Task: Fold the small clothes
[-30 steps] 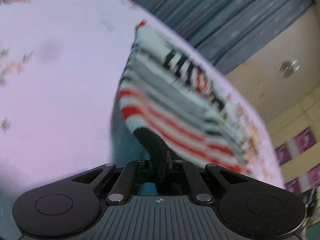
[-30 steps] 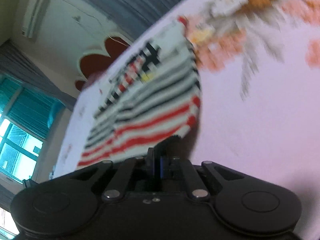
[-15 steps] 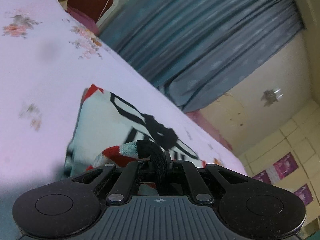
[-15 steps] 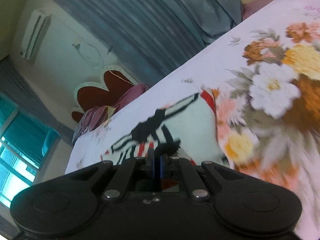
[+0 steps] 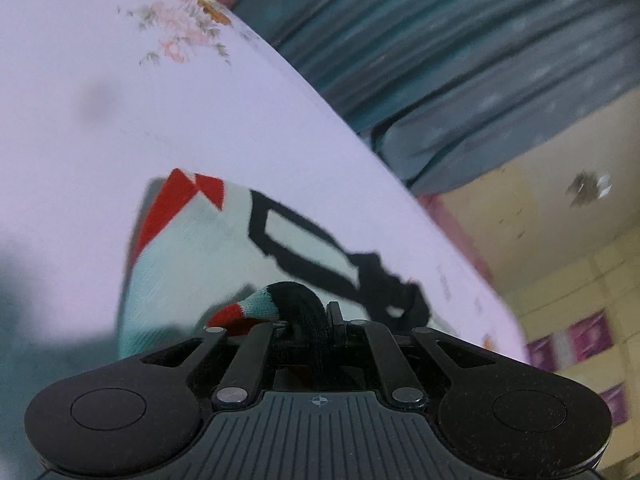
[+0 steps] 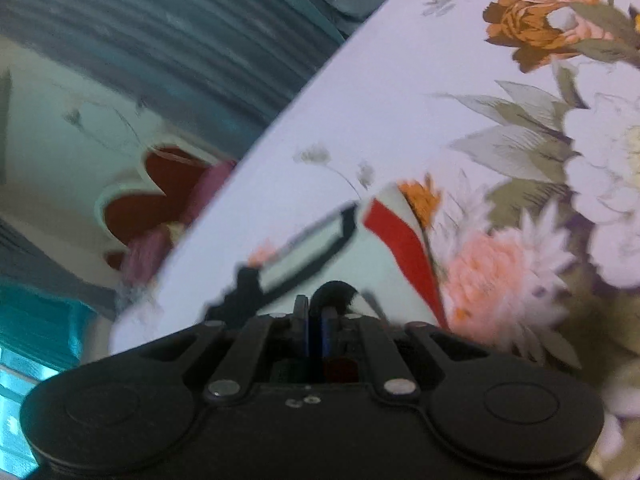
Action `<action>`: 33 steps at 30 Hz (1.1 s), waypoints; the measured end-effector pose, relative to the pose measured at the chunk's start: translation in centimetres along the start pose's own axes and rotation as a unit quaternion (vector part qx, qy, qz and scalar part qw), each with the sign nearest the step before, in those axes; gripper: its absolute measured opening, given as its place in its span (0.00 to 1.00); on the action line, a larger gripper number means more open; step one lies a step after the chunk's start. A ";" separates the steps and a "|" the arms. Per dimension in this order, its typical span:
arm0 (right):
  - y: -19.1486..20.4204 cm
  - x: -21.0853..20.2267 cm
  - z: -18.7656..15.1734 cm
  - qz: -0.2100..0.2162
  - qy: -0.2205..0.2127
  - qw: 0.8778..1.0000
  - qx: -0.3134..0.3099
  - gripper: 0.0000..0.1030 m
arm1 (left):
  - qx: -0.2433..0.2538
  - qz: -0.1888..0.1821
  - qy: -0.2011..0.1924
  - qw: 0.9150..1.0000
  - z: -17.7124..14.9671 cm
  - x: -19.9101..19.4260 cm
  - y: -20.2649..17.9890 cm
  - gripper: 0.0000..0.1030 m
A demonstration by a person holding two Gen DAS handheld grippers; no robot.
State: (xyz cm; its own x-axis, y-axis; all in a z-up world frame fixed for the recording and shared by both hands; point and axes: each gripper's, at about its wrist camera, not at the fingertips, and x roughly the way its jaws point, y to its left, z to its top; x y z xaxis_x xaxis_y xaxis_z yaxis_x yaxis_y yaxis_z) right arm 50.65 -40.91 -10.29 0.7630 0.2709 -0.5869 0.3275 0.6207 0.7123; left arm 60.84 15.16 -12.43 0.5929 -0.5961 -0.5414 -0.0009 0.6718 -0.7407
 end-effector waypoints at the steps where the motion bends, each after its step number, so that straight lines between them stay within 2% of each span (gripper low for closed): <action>1: -0.2 -0.1 0.1 0.005 -0.016 1.000 0.007 0.33 | -0.012 -0.008 0.001 1.000 0.1 0.4 0.2 0.07; 2: -0.3 -0.3 0.3 0.003 -0.034 0.999 0.010 0.41 | -0.017 -0.016 0.003 1.000 0.0 0.5 0.3 0.12; 3: -0.4 -0.6 0.4 0.003 -0.051 0.999 0.008 0.49 | -0.019 -0.022 0.002 1.000 0.1 0.8 0.3 0.33; 4: -0.3 -0.7 0.7 0.008 -0.058 0.998 0.006 0.51 | -0.021 -0.027 -0.006 0.999 0.1 0.8 0.2 0.56; 6: -0.4 -1.0 1.1 0.014 -0.064 0.998 0.006 0.51 | -0.029 -0.049 -0.033 0.998 0.3 0.2 0.0 0.76; 8: -0.1 -1.9 1.4 0.011 -0.069 0.997 -0.012 0.47 | -0.012 -0.042 -0.046 0.998 0.7 -0.6 -0.7 0.76; 10: 0.3 -2.8 1.1 0.000 -0.057 0.997 -0.048 0.37 | 0.043 -0.006 -0.038 0.998 1.1 -1.4 -1.5 0.75; 11: 0.7 -3.2 0.8 -0.014 -0.049 0.996 -0.079 0.33 | 0.086 0.019 -0.031 0.996 1.0 -1.9 -2.1 0.71; 12: 1.2 -3.8 -0.2 -0.029 -0.039 0.991 -0.124 0.28 | 0.120 0.042 -0.026 0.992 1.0 -2.1 -2.3 0.55; 13: 1.5 -4.2 -0.7 -0.041 -0.024 0.987 -0.154 0.24 | 0.155 0.062 -0.017 0.986 0.7 -2.3 -2.7 0.43; 16: 2.4 -4.5 -3.5 -0.070 0.031 0.964 -0.254 0.22 | 0.257 0.107 0.023 0.960 -0.7 -1.8 -4.3 0.31; 18: 3.4 -3.3 -5.2 -0.089 0.063 0.941 -0.322 0.19 | 0.323 0.136 0.034 0.936 -1.8 -0.4 -5.9 0.31; 19: 4.1 -2.5 -5.7 -0.097 0.066 0.930 -0.349 0.19 | 0.342 0.144 0.034 0.928 -2.0 0.4 -6.5 0.31; 21: 5.3 -0.8 -5.3 -0.106 0.059 0.921 -0.370 0.19 | 0.353 0.158 0.033 0.922 -1.7 1.8 -7.0 0.31; 22: 5.7 0.0 -4.8 -0.103 0.057 0.922 -0.369 0.19 | 0.355 0.165 0.025 0.920 -1.3 2.6 -7.5 0.31; 23: 6.2 0.9 -4.1 -0.102 0.048 0.925 -0.363 0.19 | 0.349 0.169 0.017 0.922 -0.5 3.3 -7.8 0.31; 26: 6.4 2.5 -1.8 -0.120 0.006 0.940 -0.320 0.21 | 0.312 0.158 0.002 0.937 1.1 3.9 -7.5 0.31; 28: 6.1 2.3 -0.8 -0.125 -0.022 0.949 -0.287 0.28 | 0.302 0.150 -0.003 0.941 1.3 4.2 -7.3 0.31; 30: 5.7 1.3 -0.6 -0.112 -0.032 0.955 -0.272 0.29 | 0.300 0.142 -0.005 0.943 1.0 3.7 -6.8 0.31; 33: 5.2 0.4 -1.0 -0.107 -0.025 0.950 -0.292 0.35 | 0.310 0.139 0.008 0.940 0.6 4.0 -6.0 0.31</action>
State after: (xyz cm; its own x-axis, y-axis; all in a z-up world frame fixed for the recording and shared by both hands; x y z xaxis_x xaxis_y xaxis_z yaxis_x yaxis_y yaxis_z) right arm 52.13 -36.80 -7.21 0.7436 0.0670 -0.6652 0.1243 0.9638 0.2361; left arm 63.71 8.96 -9.94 0.6270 -0.3633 -0.6892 0.3192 0.9268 -0.1981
